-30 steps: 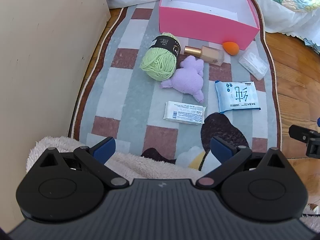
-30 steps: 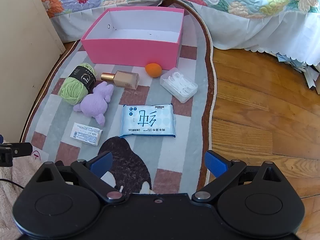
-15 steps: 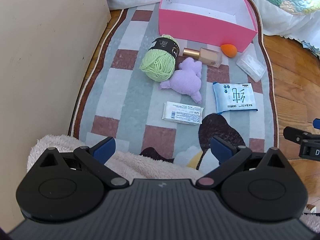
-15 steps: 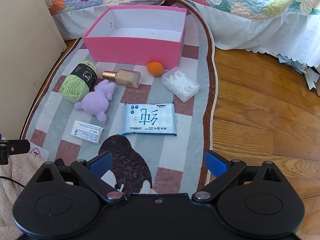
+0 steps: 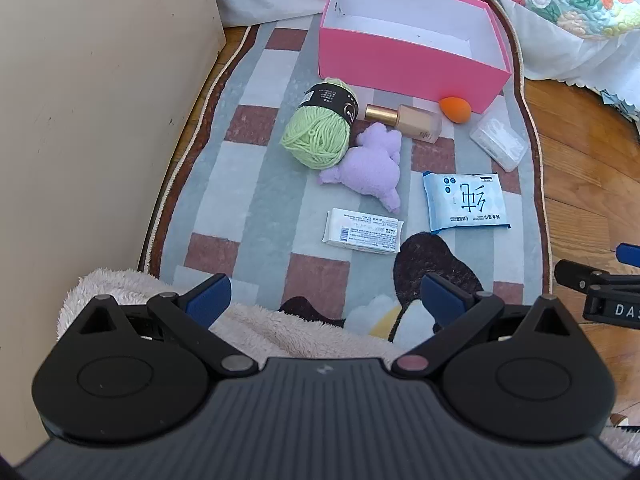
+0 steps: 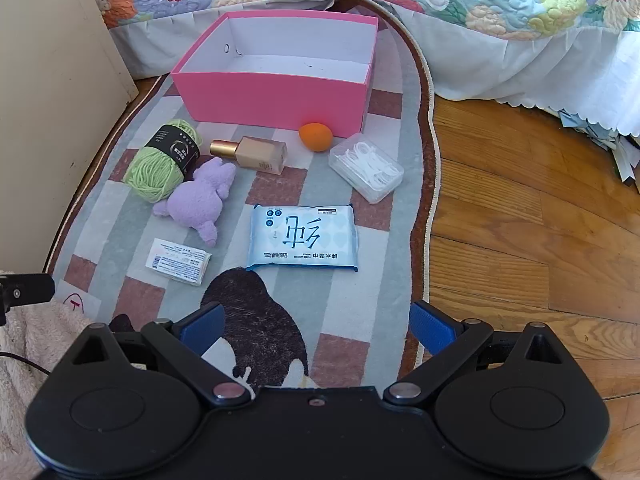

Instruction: Organize objects

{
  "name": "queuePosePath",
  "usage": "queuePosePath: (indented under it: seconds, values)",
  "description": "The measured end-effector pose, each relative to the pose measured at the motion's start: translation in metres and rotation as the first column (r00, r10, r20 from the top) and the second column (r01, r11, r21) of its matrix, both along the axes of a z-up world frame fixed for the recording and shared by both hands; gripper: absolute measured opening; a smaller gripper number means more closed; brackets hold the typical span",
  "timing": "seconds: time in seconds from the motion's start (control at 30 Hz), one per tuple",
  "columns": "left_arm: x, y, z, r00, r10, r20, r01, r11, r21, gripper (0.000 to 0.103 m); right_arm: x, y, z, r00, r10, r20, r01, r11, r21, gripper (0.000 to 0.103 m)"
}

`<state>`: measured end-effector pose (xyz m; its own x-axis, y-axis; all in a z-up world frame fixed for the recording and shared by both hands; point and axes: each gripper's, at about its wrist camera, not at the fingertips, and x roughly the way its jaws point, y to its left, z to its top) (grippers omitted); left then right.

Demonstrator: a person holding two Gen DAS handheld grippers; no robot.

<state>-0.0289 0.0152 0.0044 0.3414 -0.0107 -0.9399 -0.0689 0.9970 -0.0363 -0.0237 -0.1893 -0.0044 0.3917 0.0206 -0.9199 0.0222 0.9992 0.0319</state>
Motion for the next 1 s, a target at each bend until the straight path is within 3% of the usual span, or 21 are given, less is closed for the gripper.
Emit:
queuePosePath:
  seconds: [0.53,1.0]
  values:
    - [0.0,-0.001,-0.002,1.0,0.004,-0.003,-0.004,1.0,-0.001,0.103,-0.001,-0.003,0.0,1.0,-0.001,0.0,0.001,1.0,0.0,0.1]
    - [-0.001,0.002,0.004,1.0,0.021,0.0,-0.021,0.997,-0.07,0.103,-0.002,-0.022,0.016,1.0,0.015,0.024,-0.016,0.999,0.037,0.1]
